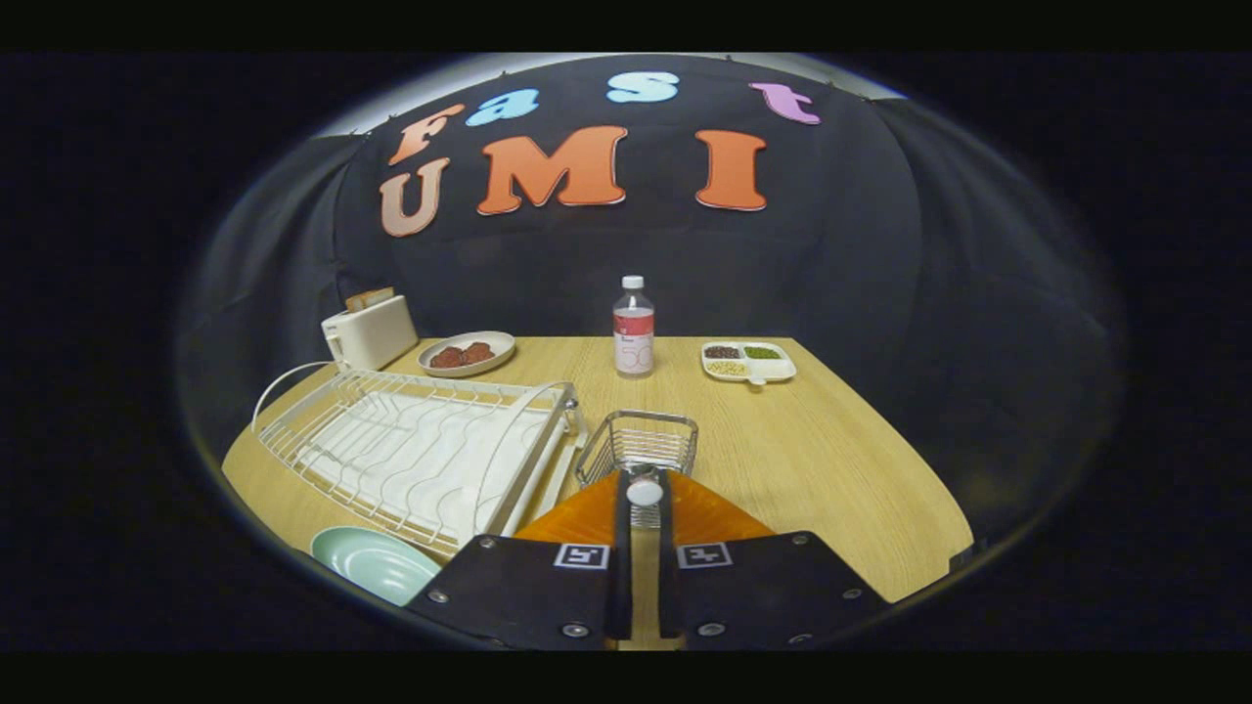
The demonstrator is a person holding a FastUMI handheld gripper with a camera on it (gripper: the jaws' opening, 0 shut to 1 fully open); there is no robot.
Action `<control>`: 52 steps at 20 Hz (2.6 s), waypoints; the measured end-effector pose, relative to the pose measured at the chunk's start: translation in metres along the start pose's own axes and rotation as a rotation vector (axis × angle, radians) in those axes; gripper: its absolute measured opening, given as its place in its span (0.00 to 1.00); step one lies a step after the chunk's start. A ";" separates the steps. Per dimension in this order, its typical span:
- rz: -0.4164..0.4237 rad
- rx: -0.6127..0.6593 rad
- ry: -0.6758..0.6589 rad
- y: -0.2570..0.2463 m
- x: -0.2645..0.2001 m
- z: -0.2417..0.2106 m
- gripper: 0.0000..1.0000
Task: Take the plate from the dish rack, then take the spoon from the basket and place it into the plate.
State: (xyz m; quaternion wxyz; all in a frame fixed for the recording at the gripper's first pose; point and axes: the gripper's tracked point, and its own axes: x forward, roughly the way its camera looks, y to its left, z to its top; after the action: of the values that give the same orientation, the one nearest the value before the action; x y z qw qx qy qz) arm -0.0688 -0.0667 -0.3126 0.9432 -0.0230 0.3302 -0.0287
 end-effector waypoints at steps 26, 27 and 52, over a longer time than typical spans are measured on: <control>0.188 0.052 -0.037 0.046 -0.154 0.048 0.11; 0.215 0.051 -0.033 0.052 -0.159 0.046 0.11; 0.571 -0.076 0.233 0.171 -0.136 -0.061 0.11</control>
State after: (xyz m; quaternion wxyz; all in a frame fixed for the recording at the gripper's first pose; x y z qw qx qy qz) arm -0.2066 0.1122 -0.2861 0.8675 0.0389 0.4299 0.2471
